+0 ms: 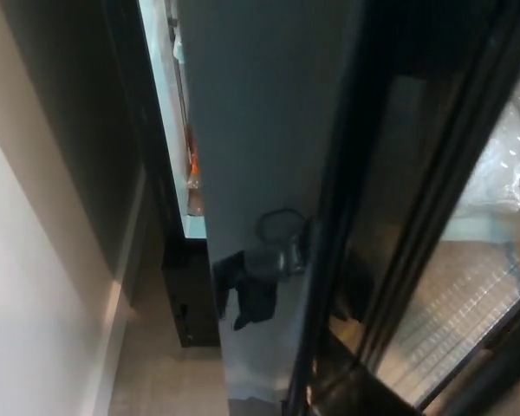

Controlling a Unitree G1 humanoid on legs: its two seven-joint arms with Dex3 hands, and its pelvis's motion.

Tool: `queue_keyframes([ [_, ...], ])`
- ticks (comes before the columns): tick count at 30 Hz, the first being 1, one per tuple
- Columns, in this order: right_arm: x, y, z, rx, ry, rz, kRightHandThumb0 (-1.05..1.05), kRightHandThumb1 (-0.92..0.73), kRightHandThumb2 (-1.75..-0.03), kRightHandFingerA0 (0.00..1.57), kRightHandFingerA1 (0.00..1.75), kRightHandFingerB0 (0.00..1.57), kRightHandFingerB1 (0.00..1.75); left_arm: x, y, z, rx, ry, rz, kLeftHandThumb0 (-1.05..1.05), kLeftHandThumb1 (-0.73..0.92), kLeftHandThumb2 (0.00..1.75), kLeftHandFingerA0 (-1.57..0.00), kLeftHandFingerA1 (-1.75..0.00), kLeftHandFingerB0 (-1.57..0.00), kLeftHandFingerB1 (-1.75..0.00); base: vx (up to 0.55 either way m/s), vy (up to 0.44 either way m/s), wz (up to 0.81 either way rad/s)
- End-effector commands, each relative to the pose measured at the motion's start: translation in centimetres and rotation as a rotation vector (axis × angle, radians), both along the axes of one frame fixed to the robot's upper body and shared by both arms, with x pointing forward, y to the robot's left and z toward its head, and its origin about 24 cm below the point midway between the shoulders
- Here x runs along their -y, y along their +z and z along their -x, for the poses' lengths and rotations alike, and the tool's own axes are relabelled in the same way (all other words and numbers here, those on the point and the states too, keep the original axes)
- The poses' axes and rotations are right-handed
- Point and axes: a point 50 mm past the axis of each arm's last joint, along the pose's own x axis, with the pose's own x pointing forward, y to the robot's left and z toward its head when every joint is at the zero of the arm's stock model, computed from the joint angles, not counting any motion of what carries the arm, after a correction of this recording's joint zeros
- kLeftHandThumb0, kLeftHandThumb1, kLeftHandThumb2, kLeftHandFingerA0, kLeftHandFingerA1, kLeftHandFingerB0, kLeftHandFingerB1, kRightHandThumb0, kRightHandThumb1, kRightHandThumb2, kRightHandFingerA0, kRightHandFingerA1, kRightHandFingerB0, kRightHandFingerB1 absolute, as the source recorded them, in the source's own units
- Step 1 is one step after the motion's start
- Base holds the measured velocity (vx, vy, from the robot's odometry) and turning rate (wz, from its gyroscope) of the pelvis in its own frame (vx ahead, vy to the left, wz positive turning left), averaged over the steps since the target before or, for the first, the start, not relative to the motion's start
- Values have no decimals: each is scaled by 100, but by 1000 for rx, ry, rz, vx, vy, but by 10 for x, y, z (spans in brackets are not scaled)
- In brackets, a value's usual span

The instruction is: The robot stands in front of a refrigerator with an opened door and closes the door by swing its right hand at the door

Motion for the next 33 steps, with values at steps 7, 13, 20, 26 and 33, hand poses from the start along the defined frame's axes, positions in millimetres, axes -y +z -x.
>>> queue_keyframes([
  [7, -19, 25, 13, 485, 26, 5, -57, -78, -64, 28, 31, 32, 31, -7, -2, 12, -29, -13, -18, -45, 62, 88, -51, -56, -40, -50, 0, 0, 0],
  [13, -41, 94, 23, 910, 118, -17, -57, -84, -66, 17, 27, 21, 28, -10, -8, 27, -72, -11, -21, -39, 73, 62, -58, -47, -47, -38, 0, 0, 0],
  [20, -72, 196, 30, 1466, 190, -8, -57, -79, -67, 9, 23, 12, 27, -10, -15, 45, -114, -10, -35, -40, 74, 63, -58, -42, -47, -37, 0, 0, 0],
  [26, -106, 297, 52, 1967, 292, 19, -75, -63, -98, 2, 25, 9, 38, -12, -19, 63, -130, 12, -38, -44, 74, 63, -45, -38, -40, -36, 0, 0, 0],
  [33, -121, 336, 69, 2154, 359, 100, -75, -59, -96, 5, 40, 9, 43, -15, -23, 79, -156, 45, -52, -55, 76, 66, -44, -40, -38, -36, 0, 0, 0],
])
